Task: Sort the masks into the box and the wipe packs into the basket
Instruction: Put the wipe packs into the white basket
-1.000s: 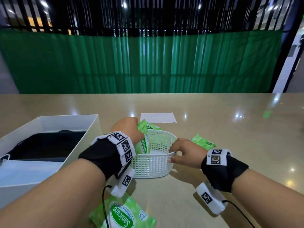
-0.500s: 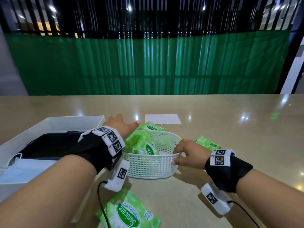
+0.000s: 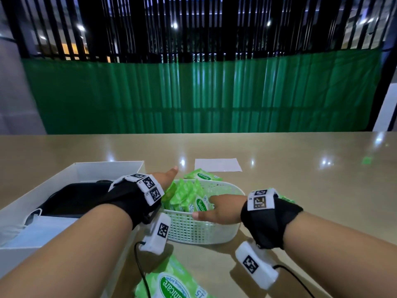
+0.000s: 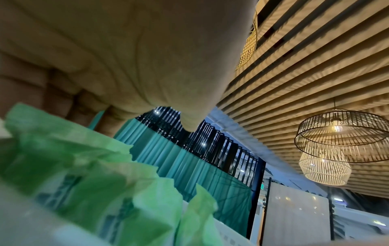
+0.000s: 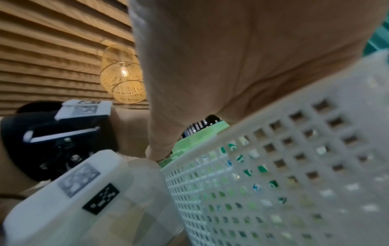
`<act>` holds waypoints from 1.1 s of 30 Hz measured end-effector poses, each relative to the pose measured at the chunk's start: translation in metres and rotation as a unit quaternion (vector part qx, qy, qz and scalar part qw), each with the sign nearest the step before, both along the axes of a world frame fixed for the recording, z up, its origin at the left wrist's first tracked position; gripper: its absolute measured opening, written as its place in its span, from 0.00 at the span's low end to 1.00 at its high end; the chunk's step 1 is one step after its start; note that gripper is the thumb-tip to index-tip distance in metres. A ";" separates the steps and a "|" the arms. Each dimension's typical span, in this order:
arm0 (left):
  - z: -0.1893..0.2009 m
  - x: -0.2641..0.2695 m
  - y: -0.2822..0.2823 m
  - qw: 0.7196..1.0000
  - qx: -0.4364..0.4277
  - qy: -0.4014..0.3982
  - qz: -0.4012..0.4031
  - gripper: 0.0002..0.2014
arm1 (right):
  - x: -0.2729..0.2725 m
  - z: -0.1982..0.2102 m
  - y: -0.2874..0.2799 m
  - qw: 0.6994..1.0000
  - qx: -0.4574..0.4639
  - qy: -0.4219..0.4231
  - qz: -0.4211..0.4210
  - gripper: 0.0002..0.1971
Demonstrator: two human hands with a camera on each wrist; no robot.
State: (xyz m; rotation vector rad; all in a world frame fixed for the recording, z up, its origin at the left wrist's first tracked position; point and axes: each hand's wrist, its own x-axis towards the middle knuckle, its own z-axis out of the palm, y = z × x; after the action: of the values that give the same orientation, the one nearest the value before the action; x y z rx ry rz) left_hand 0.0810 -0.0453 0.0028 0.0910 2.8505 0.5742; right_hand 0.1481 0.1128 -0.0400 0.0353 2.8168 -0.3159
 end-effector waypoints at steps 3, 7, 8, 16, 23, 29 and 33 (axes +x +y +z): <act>-0.005 -0.009 0.001 1.000 0.010 -0.023 0.008 0.39 | -0.010 -0.005 -0.007 0.999 -0.016 -0.032 -0.013 0.51; -0.012 -0.018 -0.002 0.998 0.046 -0.048 0.011 0.44 | -0.016 -0.010 -0.007 0.998 -0.033 -0.044 -0.029 0.45; -0.013 -0.018 -0.002 0.998 0.043 -0.046 0.003 0.42 | -0.016 -0.009 -0.006 0.997 -0.045 -0.041 -0.039 0.43; -0.031 -0.016 -0.001 0.989 -0.144 0.007 -0.035 0.52 | -0.015 0.000 0.000 0.995 -0.063 -0.053 -0.052 0.42; -0.020 -0.018 -0.004 1.000 0.007 -0.026 0.011 0.42 | -0.017 0.002 -0.002 0.990 -0.120 -0.064 -0.045 0.48; -0.028 -0.016 -0.008 0.999 -0.004 0.024 0.022 0.36 | -0.019 0.003 -0.007 0.995 -0.076 -0.069 -0.013 0.41; -0.038 -0.023 -0.011 0.997 0.050 0.028 0.042 0.50 | -0.022 0.001 -0.010 0.995 -0.058 -0.080 0.008 0.34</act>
State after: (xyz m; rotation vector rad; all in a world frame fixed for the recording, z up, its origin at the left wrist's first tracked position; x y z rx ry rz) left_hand 0.0581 -0.0568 -0.0351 0.0052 2.8898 0.7440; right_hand 0.1257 0.1030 -0.0387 0.0130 2.6346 -0.4508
